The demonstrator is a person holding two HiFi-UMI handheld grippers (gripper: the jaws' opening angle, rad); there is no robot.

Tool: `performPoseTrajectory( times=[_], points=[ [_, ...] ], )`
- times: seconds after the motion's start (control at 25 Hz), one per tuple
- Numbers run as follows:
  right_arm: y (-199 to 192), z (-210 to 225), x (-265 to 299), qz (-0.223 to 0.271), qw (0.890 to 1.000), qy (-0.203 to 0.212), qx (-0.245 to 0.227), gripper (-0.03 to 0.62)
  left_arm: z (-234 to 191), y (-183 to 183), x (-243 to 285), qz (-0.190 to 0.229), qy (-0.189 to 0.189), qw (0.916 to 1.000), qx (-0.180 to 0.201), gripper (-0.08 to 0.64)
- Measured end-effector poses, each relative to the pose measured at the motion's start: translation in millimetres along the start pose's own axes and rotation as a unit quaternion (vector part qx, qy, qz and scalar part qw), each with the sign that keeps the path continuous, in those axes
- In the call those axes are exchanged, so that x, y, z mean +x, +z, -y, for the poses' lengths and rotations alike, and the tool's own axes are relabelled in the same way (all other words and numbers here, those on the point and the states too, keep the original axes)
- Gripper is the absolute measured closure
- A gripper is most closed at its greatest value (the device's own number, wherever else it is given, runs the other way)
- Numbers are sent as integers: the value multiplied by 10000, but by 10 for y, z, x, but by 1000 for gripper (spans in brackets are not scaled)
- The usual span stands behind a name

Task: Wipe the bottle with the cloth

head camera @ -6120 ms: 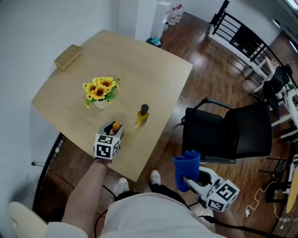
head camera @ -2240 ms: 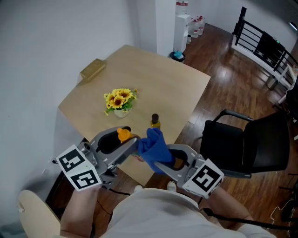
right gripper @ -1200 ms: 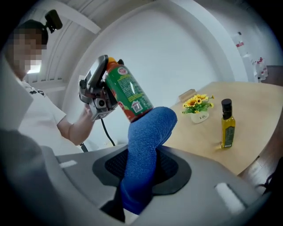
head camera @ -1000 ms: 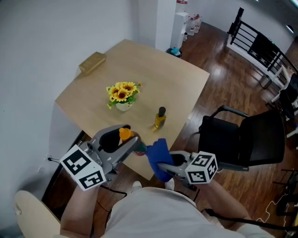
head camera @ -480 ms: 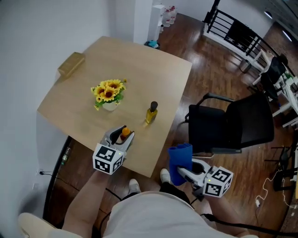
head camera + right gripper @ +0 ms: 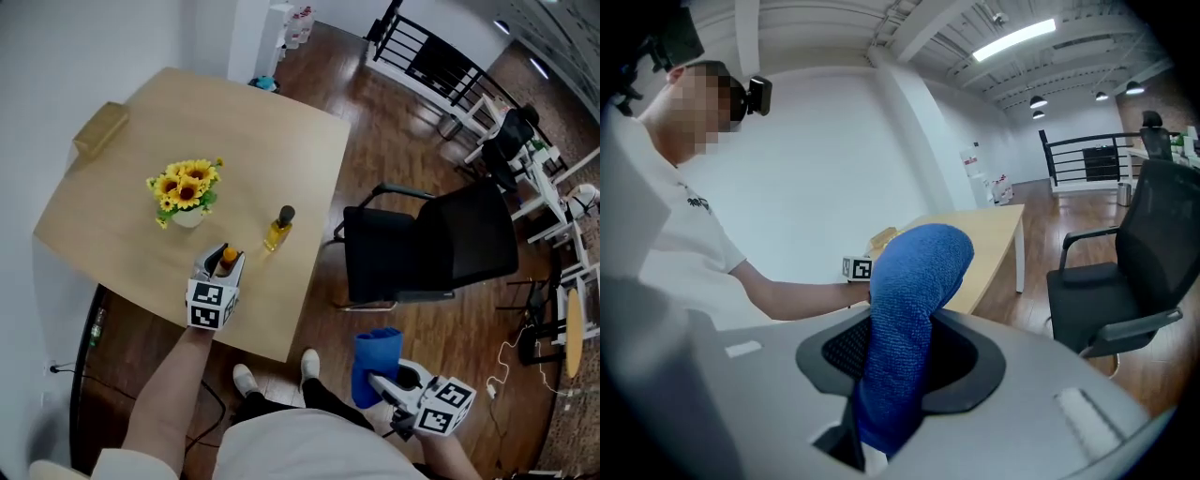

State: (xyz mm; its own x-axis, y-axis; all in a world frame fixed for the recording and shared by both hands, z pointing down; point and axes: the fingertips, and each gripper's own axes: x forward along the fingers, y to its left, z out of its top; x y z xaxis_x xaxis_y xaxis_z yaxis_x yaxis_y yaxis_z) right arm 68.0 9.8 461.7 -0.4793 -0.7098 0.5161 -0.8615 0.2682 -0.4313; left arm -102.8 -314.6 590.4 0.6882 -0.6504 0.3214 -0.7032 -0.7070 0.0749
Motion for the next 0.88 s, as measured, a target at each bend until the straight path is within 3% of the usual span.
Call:
performPoseTrajectory(
  times=[0.2, 0.32, 0.44, 0.56, 0.72, 0.88],
  points=[
    [-44, -45, -26, -75, 9997, 87, -226, 449, 26, -98, 45, -95, 66, 9998, 141, 387],
    [-60, -57, -46, -56, 9990, 253, -369, 450, 86, -28, -4, -150, 103, 9992, 347, 307],
    [-71, -29, -159, 28, 9976, 438, -537, 449, 187, 56, -238, -116, 317, 9982, 487, 290],
    [-114, 63, -371, 123, 9955, 585, -732, 449, 341, 49, -617, -125, 660, 9971, 367, 290],
    [-270, 259, -782, 209, 9915, 804, -997, 449, 864, 35, -1251, -65, 965, 9953, 99, 291],
    [-493, 475, -1273, 349, 9833, 1052, -1444, 449, 1726, 103, -1926, 283, 1092, 9934, -214, 334]
  ],
)
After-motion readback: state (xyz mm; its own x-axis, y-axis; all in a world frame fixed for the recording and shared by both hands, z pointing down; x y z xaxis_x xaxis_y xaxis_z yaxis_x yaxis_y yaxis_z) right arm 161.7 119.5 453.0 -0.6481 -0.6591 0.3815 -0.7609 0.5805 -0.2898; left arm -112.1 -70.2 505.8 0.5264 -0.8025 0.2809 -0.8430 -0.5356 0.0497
